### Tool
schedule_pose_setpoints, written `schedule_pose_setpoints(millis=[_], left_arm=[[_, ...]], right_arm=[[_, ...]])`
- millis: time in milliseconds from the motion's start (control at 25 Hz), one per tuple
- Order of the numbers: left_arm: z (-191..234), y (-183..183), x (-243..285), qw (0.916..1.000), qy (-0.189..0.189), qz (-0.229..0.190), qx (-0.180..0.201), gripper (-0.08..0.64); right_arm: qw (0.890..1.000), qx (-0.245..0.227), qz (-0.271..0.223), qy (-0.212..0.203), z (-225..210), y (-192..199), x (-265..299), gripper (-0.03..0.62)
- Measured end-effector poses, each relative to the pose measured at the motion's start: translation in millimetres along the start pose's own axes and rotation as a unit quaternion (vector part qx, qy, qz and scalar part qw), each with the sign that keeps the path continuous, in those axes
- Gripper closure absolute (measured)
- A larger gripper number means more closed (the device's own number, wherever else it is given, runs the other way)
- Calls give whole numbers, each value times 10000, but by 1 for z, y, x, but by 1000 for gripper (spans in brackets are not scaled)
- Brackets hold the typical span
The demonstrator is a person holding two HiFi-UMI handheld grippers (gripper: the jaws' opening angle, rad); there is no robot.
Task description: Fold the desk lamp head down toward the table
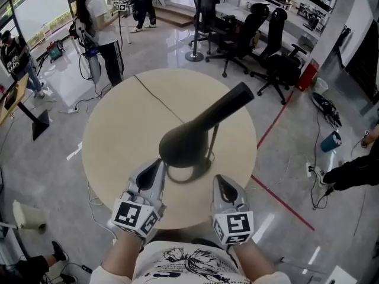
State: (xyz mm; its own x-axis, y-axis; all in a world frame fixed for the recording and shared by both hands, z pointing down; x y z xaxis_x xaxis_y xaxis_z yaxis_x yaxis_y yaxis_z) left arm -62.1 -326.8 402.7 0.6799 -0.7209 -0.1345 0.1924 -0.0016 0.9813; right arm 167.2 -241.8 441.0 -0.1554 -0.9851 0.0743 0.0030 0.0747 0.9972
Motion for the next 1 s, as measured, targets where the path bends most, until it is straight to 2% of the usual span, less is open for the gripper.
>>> schedule_pose_setpoints(millis=[160,280,360,440,520,720,880,1000], left_arm=[[-45,-7,-27,9998,-197,-68,-56,561],[-76,-10,-55,9994,-335,-32,-52,557],[-89,-10,-75,9984,-565,-68,-45,557],[-102,-11,-91,9967,-788,-159,-146,557],[-116,-13,-103,9960,-850,-201,-176,557],[-141,-22,-129,9960,-865,-203,-77,557],[-157,-14,-156,9972,-741,-100,-85,557],[-169,-7,-188,9975,-680,-88,-147,557]], right_arm=[[9985,2,-156,-525,-6,-8,-23,583],[9936,239,-202,-1086,-1,-5,-45,583],[9907,335,-229,-1300,4,-2,-58,584],[9904,401,-289,-1294,6,-5,-71,583],[9909,427,-399,-1216,5,-11,-86,583],[9928,264,-455,-1074,12,-21,-119,583],[9945,202,-364,-962,24,-15,-153,583],[9966,90,-360,-729,36,-7,-187,583]])
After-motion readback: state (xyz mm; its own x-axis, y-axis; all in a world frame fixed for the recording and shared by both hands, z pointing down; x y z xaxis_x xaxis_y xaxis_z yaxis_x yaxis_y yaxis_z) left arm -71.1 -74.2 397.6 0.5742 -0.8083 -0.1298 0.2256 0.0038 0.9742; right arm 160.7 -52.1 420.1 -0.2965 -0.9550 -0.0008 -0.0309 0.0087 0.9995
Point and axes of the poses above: the fingertips, and each gripper's own axes: x forward along the fingers, z to its left, y out of its underside, the point moved 10 cm from there along -x, backward along the fingers, and after that the axes turned 7 degrees about -z, right-handed, at the moved point
